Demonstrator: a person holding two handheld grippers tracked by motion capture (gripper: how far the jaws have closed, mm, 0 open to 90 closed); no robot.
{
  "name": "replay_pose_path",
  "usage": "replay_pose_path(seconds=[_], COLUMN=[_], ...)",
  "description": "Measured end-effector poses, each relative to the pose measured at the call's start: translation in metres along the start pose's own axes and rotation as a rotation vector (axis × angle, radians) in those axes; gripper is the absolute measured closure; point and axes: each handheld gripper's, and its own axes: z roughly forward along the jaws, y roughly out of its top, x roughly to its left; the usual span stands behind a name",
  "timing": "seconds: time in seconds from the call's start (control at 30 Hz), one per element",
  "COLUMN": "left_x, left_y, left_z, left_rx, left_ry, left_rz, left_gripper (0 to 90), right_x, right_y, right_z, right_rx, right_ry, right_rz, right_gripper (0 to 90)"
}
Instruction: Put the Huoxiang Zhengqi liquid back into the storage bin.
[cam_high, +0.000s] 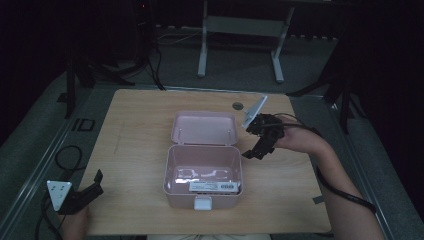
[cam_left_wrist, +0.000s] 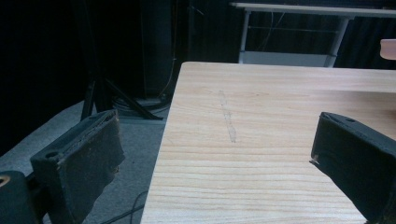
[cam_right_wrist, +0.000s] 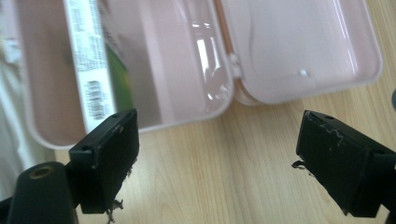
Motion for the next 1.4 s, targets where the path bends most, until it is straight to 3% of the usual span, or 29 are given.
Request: replay_pose_path(seconds=[0.2, 0.4, 0.43, 0.47, 0.5, 0.63, 0.73, 0.87, 0.97, 1.13, 1.2, 1.4], left_x=[0.0, 0.0, 0.0, 0.0, 0.0, 0.0, 0.0, 0.0, 0.0, 0.0, 0.0, 0.0], left_y=[0.0, 0.0, 0.0, 0.0, 0.0, 0.0, 0.0, 0.0, 0.0, 0.0, 0.0, 0.0], left_z=[0.0, 0.0, 0.0, 0.0, 0.0, 0.0, 0.0, 0.0, 0.0, 0.0, 0.0, 0.0], left_rx=[0.0, 0.002, 0.001, 0.001, 0.002, 0.001, 0.001, 0.002, 0.002, 0.0, -0.001, 0.001], left_ry=[0.001, 0.002, 0.002, 0.002, 0.0, 0.001, 0.0, -0.001, -0.001, -0.001, 0.0, 0.0], left_rz=[-0.001, 0.001, 0.001, 0.001, 0.001, 0.002, 0.002, 0.002, 0.001, -0.001, -0.001, 0.002], left_gripper=[2.5, 2.5, 2.5, 2.5, 2.5, 2.5, 2.5, 2.5, 2.5, 2.5, 2.5, 2.5], right_x=[-0.011, -0.021, -0.025, -0.025, -0.027, -0.031, -0.031, -0.028, -0.026, -0.018, -0.015, -0.012], right_y=[-0.028, -0.051, -0.06, -0.06, -0.067, -0.083, -0.095, -0.107, -0.118, -0.135, -0.142, -0.163], right_z=[0.02, 0.042, 0.054, 0.054, 0.065, 0.087, 0.101, 0.116, 0.127, 0.135, 0.133, 0.127], right_rx=[0.009, -0.021, -0.03, -0.03, -0.045, -0.133, -0.197, -0.239, -0.287, -0.332, -0.356, -0.393], right_ry=[-0.008, -0.048, -0.051, -0.051, -0.097, -0.203, -0.224, -0.289, -0.303, -0.327, -0.378, -0.423], right_rz=[0.058, 0.143, 0.18, 0.18, 0.208, 0.292, 0.35, 0.373, 0.417, 0.446, 0.457, 0.52], right_gripper=[13.0, 13.0, 12.9, 12.9, 12.7, 12.5, 12.1, 12.1, 12.2, 11.5, 11.2, 11.2])
